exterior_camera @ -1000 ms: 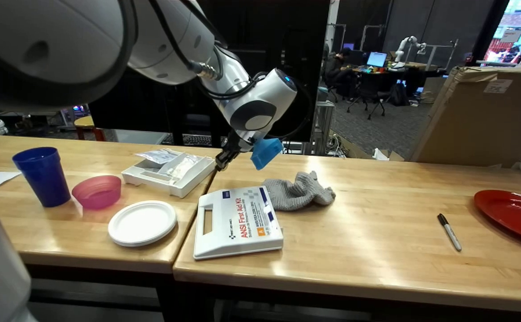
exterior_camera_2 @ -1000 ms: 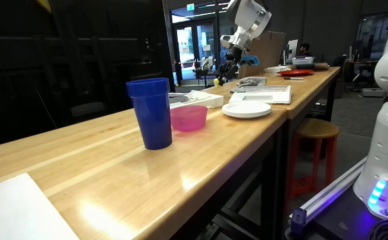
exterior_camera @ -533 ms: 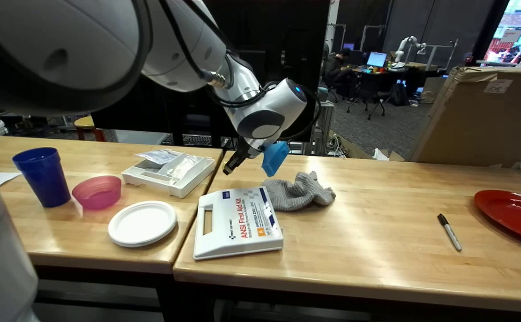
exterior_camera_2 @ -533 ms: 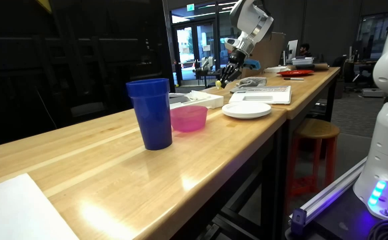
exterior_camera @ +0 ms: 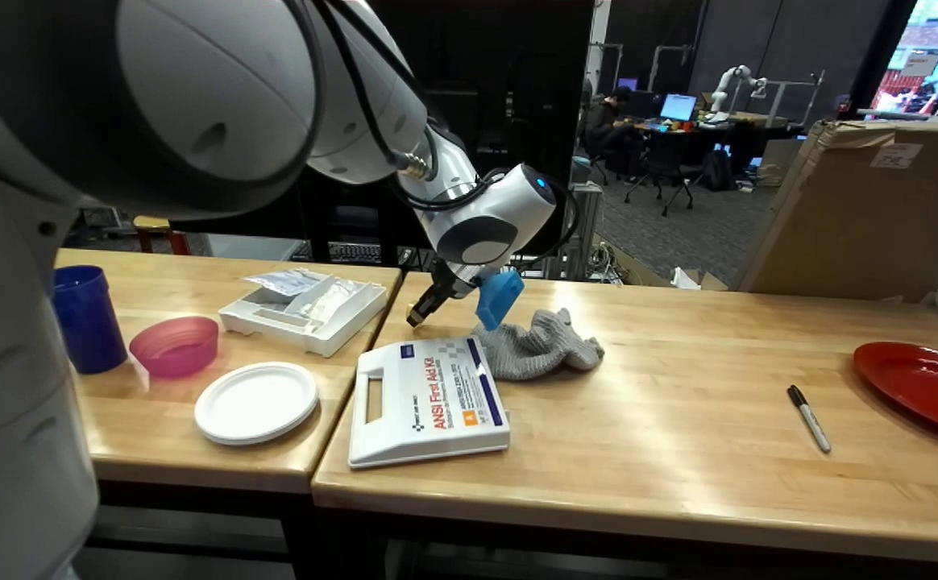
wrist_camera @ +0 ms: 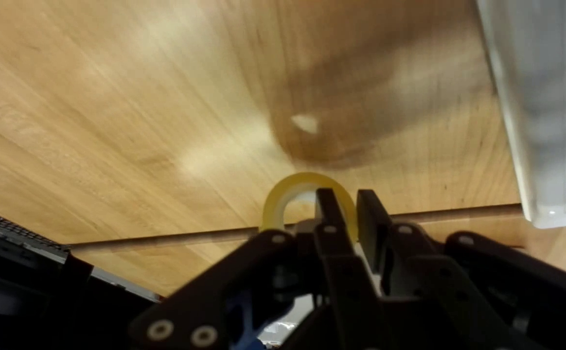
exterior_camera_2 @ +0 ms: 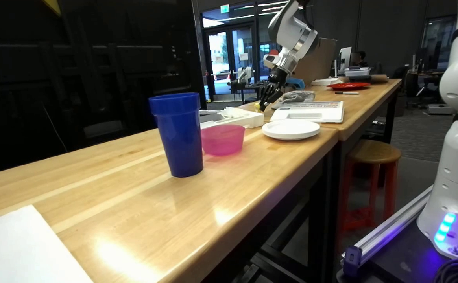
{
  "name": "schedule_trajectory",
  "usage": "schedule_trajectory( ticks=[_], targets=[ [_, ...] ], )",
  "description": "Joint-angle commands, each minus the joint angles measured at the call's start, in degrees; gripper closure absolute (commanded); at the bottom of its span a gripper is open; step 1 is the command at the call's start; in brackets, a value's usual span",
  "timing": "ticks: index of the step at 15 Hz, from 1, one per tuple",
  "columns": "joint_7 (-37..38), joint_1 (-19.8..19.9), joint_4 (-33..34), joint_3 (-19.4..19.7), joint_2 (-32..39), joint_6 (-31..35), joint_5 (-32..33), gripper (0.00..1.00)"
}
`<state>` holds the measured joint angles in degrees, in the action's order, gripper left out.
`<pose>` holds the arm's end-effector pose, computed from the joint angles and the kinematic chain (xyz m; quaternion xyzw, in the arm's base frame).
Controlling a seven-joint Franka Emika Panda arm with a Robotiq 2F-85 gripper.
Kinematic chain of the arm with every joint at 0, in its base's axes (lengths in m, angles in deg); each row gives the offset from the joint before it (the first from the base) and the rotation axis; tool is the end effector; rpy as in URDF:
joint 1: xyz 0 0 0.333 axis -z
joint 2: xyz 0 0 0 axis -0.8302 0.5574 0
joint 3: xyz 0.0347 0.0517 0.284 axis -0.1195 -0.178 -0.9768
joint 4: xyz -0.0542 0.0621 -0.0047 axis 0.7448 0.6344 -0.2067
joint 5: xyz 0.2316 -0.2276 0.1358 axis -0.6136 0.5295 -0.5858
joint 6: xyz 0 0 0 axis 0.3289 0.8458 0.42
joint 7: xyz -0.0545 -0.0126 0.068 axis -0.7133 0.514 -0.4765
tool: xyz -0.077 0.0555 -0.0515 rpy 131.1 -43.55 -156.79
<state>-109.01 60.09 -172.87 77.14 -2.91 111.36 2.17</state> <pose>0.5400 -0.0260 0.3676 -0.6841 -0.6585 -0.2540 0.1842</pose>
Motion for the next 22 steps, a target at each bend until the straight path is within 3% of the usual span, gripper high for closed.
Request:
schedule_trajectory(
  ticks=[1,13,14,16,22],
  targets=[
    [-0.6,1.0,2.3,-0.6,1.9,-0.9,-1.1,0.96],
    [-1.1,2.9,6.8,-0.7,5.6,-4.9,-1.2,0.96],
    [-0.9,3.0,7.2,-0.7,5.9,-5.4,-1.0,0.6],
    [-0.9,3.1,7.8,-0.7,6.4,-6.0,-0.8,0.56],
    [-1.0,3.6,9.0,-0.8,7.9,-7.6,-0.4,0.18]
  ],
)
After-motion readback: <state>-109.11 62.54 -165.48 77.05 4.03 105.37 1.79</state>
